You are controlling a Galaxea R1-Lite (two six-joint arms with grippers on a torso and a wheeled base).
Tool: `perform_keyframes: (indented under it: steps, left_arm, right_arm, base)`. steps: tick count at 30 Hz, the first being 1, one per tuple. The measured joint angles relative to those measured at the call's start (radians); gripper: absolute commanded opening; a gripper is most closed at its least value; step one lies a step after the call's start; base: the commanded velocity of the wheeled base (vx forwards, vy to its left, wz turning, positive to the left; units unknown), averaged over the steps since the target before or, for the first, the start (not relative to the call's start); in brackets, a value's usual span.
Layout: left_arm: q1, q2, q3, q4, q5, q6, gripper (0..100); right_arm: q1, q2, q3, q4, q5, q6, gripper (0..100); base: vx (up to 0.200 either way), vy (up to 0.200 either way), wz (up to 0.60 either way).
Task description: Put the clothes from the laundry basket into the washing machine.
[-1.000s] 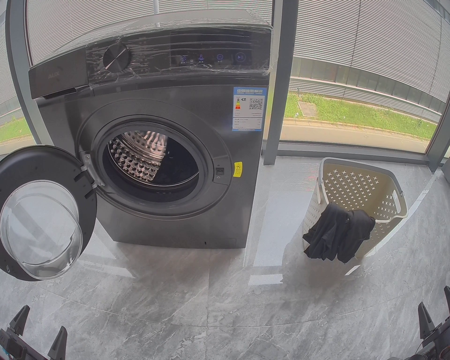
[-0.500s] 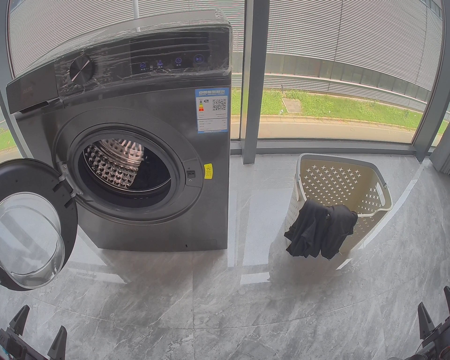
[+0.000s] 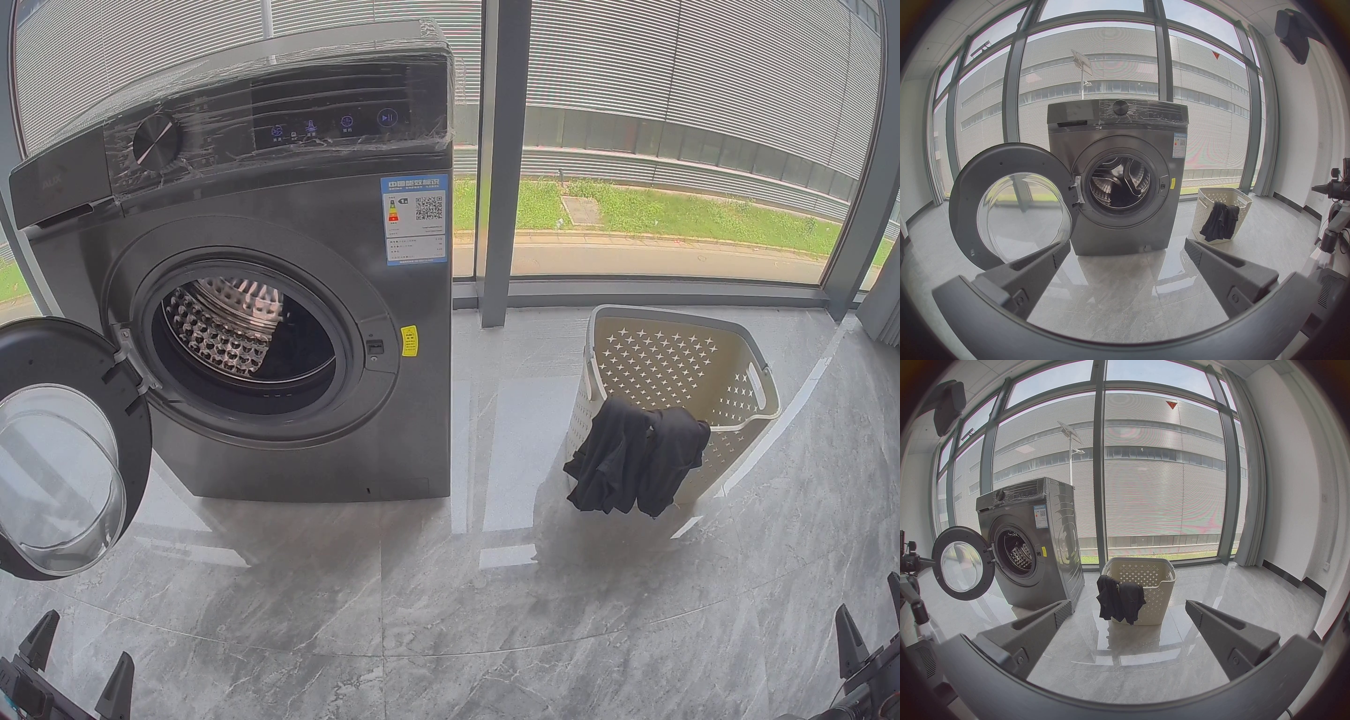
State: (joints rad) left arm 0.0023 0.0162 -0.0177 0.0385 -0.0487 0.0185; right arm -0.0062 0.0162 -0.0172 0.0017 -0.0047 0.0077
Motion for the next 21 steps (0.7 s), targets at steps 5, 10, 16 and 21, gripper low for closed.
perform_keyframes:
  steps: [5, 10, 16, 21]
  left_arm:
    - [0.0, 0.0, 0.0, 0.0, 0.0, 0.0, 100]
    - [0.0, 0.0, 0.0, 0.0, 0.0, 0.0, 100]
    - [0.0, 0.0, 0.0, 0.0, 0.0, 0.0, 100]
    - [0.0, 0.0, 0.0, 0.0, 0.0, 0.0, 100]
  right_arm:
    - [0.0, 0.0, 0.0, 0.0, 0.0, 0.0, 100]
    - [0.0, 0.0, 0.0, 0.0, 0.0, 0.0, 100]
    - [0.0, 0.0, 0.0, 0.0, 0.0, 0.0, 100]
    - [0.0, 0.0, 0.0, 0.0, 0.0, 0.0, 100]
  base:
    - [0.0, -0.2, 0.0]
    - [0.0, -0.2, 0.0]
    - [0.0, -0.2, 0.0]
    - [0.0, -0.2, 0.0]
